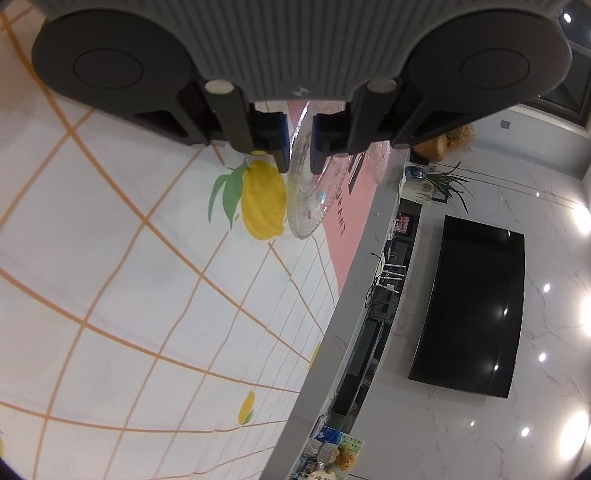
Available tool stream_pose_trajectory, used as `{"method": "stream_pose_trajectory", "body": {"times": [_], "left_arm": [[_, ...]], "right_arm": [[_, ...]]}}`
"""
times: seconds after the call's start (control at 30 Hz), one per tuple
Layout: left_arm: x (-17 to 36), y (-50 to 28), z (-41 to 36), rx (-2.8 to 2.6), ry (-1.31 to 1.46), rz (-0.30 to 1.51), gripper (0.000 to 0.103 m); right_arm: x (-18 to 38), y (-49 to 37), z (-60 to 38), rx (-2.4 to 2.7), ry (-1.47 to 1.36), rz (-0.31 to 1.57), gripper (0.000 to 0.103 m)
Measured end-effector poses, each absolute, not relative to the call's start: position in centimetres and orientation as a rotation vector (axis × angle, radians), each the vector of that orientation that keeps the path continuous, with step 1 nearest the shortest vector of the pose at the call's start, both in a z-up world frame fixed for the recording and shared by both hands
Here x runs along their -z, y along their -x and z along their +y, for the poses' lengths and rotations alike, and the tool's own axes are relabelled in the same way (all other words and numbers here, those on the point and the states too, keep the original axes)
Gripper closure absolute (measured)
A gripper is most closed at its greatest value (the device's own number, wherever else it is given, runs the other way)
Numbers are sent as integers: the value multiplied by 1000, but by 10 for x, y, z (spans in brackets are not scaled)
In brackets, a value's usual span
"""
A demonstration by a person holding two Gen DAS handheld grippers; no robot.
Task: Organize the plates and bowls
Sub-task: 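Lift the clear glass plate with both grippers and carry it over the Fruity plate, then lower the clear glass plate onto the Fruity plate with both grippers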
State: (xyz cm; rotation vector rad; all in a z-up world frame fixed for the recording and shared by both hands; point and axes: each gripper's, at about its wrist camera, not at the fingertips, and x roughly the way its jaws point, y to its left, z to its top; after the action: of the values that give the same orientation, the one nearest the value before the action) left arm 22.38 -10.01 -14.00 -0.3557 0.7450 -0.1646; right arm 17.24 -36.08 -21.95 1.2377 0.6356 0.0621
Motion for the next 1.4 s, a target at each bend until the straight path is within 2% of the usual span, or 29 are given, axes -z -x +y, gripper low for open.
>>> {"method": "stream_pose_trajectory", "body": {"times": [0.57,1.4], "left_arm": [[116,-178,-103,172,291,774,84],[106,-85,-88,91,218,829,82]], "right_arm": [[192,-136,-361,-65,-1201,703,93],[192,-62,-342,-135,-1199,832,93]]}}
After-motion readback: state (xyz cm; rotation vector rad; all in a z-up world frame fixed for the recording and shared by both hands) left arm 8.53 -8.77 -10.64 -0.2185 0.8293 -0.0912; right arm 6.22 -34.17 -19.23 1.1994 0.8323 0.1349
